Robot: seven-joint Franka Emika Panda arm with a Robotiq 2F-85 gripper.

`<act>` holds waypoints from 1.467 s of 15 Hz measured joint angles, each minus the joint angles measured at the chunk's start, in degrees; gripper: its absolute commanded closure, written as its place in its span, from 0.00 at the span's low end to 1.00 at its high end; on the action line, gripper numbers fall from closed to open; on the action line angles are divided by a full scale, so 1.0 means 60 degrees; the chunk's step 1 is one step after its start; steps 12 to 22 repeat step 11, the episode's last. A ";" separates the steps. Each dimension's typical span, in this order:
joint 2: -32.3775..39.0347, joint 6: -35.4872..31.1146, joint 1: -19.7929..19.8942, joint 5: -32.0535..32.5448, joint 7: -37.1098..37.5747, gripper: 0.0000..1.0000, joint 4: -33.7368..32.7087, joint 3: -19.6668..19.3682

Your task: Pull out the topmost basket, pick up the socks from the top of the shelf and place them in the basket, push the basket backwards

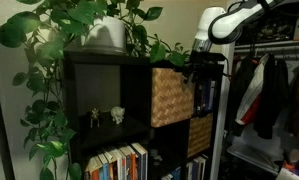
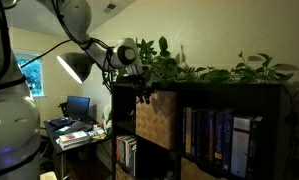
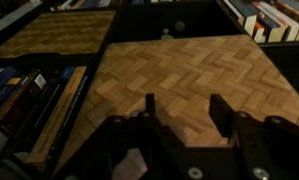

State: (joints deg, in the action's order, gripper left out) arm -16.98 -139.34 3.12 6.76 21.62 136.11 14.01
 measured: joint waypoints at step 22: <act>-0.0387 0.3596 -0.0689 -0.0414 -0.2045 0.00 -0.1199 -0.0710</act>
